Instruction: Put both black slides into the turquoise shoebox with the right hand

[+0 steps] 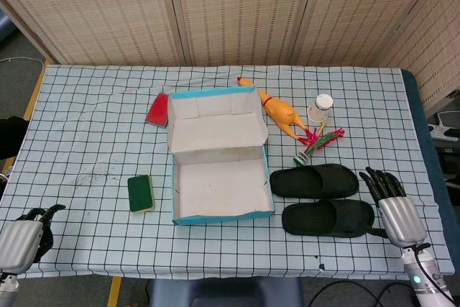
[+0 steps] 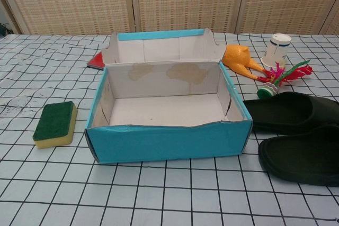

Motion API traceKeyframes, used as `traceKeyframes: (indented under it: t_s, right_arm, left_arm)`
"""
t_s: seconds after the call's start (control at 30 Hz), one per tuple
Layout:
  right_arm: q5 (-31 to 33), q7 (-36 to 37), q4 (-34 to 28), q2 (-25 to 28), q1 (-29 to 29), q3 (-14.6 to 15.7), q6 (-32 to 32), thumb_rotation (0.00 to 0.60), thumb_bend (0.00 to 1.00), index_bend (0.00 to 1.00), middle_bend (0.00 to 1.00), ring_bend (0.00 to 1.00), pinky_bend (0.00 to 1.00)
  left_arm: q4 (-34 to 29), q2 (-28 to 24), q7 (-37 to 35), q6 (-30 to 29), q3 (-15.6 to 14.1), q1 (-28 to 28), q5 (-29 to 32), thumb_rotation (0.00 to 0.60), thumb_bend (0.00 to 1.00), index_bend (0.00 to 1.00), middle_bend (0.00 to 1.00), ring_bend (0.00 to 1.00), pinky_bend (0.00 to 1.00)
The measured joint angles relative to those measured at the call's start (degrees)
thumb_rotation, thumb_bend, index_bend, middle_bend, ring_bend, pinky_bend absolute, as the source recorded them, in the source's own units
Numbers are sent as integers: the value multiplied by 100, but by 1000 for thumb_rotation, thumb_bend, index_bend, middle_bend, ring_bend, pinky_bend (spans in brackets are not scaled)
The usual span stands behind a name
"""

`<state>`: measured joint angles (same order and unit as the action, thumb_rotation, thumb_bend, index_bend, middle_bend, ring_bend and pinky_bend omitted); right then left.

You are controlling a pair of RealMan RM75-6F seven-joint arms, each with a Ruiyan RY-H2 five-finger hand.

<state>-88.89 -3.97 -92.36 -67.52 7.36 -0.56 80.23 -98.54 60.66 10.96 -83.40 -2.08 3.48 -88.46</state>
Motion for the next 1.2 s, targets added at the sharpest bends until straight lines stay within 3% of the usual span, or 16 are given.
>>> traceKeyframes:
  t_s: [0.37,0.53,0.63,0.8,1.2]
  right_arm:
    - [-99,61,-43,93,42,118,-156,600,23,0,0,0,60]
    - [-243,286,-150,391,170,312,-551,600,22,0,4,0,162]
    - [-278,314,-263,585,268,423,-823,600,23,4,55,0,170]
    - [-221,-4,-320,573,313,479,-981,600,22,60,90,0,172]
    - [588,-901,-370,318,634,419,-1905,600,23,60,91,0,172]
  left_arm:
    - [-3,10,13,-38,-9,-10,-73,600,536,254,195,305,529]
    - [64,46,-29,108,23,47,33,600,535,254,194,305,531]
    - [50,37,13,176,-4,59,60,600,535,254,194,304,531]
    - [13,10,-36,-2,-9,14,-48,600,535,254,194,305,530]
    - [18,-12,-123,63,10,34,13,600,535,255,194,304,531]
